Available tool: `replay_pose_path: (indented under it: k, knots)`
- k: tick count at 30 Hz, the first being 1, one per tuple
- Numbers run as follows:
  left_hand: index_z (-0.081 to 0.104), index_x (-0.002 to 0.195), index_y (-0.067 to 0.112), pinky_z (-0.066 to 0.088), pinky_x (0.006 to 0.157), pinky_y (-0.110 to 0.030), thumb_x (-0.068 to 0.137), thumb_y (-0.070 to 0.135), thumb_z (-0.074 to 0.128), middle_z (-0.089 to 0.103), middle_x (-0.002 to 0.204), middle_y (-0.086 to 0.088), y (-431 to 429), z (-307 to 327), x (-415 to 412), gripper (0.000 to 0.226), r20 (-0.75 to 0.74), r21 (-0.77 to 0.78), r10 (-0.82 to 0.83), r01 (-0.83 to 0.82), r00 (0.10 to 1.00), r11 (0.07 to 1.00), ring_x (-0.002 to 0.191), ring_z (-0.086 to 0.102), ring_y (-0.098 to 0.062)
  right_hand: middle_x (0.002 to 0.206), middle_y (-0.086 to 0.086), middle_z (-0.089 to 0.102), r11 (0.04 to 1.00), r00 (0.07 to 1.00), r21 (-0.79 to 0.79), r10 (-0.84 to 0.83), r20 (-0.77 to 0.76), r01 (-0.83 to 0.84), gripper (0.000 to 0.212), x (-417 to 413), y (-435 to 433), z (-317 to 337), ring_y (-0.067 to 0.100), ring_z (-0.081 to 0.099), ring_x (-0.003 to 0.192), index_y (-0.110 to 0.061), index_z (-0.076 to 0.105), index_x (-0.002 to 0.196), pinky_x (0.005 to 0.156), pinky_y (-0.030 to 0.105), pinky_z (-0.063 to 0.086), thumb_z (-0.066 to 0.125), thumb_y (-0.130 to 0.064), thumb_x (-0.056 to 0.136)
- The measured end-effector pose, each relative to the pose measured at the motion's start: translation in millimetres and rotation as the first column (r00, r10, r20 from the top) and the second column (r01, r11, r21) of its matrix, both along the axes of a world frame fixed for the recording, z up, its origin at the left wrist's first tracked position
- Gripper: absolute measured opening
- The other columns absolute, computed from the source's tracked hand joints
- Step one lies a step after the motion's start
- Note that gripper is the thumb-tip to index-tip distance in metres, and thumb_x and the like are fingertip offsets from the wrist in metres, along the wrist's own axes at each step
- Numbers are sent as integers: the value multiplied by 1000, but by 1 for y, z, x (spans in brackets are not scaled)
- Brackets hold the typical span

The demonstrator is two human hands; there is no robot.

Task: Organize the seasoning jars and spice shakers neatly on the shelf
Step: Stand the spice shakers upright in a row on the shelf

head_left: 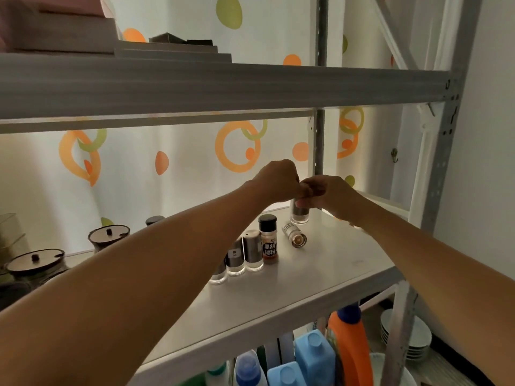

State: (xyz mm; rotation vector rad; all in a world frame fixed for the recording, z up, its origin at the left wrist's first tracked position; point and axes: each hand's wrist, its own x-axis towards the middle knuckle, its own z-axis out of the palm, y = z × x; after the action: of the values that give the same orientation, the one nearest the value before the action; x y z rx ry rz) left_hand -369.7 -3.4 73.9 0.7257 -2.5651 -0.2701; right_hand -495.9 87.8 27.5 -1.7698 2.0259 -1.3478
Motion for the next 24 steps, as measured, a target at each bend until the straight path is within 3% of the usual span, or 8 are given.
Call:
replay_pose_path:
  k: [5,8,13,19,24]
  knots:
    - [65,90,10,40,53,-25,78,47,69,62,72,-1,-5,-10,-10,39,100,-52,68,-63,993,997,66,57,-15,96,0,72,997,997,71,29,-66,-25,39,-8,-4,-9,18,66,92,-10,65,114,96,38,51,78,-11,77]
    - [62,86,14,42,55,-27,77,48,68,62,75,-1,-5,-16,-14,36,171,-60,84,-75,982,995,72,60,-18,96,-3,70,990,995,127,75,-72,-65,49,-13,-8,-19,16,66,94,-11,59,123,95,36,53,78,-12,78]
    - [52,71,20,37,53,-27,75,51,69,57,70,1,-5,-28,-15,35,322,-93,105,-78,941,993,64,53,-14,103,-4,67,979,986,197,89,-142,-60,68,-15,-16,-40,17,62,98,-20,47,135,93,31,49,81,-20,75]
    - [49,65,23,39,57,-29,75,55,67,57,71,1,-17,-40,-15,38,405,-79,127,-104,906,991,65,54,-16,93,-16,61,974,979,217,106,-172,-67,69,-13,-27,-54,16,60,96,-20,48,136,95,36,49,81,-22,75]
    - [53,72,21,39,55,-28,78,43,68,57,71,1,-24,-42,-12,27,437,-61,103,-85,894,995,68,56,-17,90,-16,59,981,980,176,107,-168,-77,60,-11,-36,-65,15,60,91,-21,55,126,91,39,52,83,-26,73]
